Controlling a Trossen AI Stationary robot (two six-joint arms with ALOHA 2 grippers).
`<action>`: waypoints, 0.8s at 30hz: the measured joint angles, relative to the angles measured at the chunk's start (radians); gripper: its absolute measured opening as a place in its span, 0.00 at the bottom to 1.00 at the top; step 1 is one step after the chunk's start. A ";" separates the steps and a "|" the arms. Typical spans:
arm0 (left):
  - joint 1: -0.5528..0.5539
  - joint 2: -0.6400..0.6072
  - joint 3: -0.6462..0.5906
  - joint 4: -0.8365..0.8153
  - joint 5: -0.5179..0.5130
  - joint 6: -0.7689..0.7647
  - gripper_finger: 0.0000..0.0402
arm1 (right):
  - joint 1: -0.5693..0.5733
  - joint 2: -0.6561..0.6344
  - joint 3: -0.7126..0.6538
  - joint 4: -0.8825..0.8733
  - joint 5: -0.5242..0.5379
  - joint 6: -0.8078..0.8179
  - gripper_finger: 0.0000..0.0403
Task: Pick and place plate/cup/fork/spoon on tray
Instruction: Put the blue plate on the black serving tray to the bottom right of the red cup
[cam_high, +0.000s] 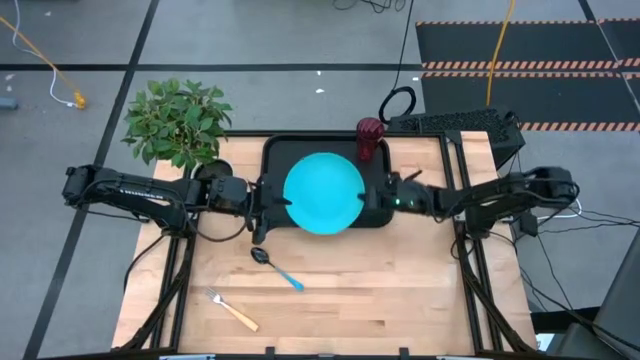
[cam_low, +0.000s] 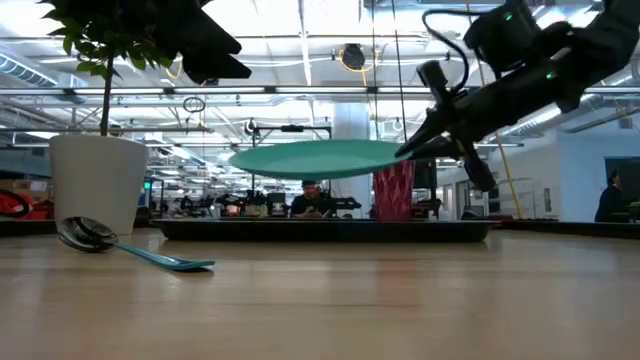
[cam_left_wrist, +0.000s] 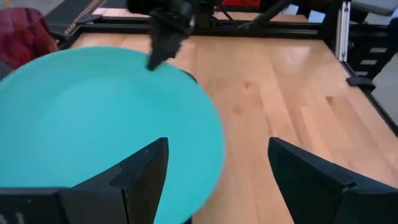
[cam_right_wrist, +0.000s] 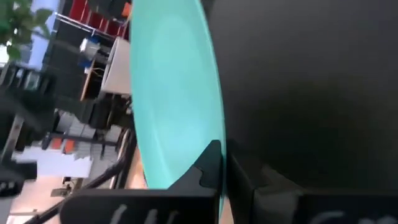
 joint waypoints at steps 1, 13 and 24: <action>0.000 0.000 0.000 0.000 0.000 0.007 0.69 | -0.032 0.000 0.000 -0.006 -0.025 -0.010 0.00; 0.000 0.000 0.000 -0.032 -0.023 0.050 0.69 | -0.202 0.058 0.001 -0.077 -0.190 -0.028 0.00; 0.003 0.000 0.000 -0.032 -0.080 0.113 0.69 | -0.262 0.183 0.002 0.027 -0.221 -0.036 0.00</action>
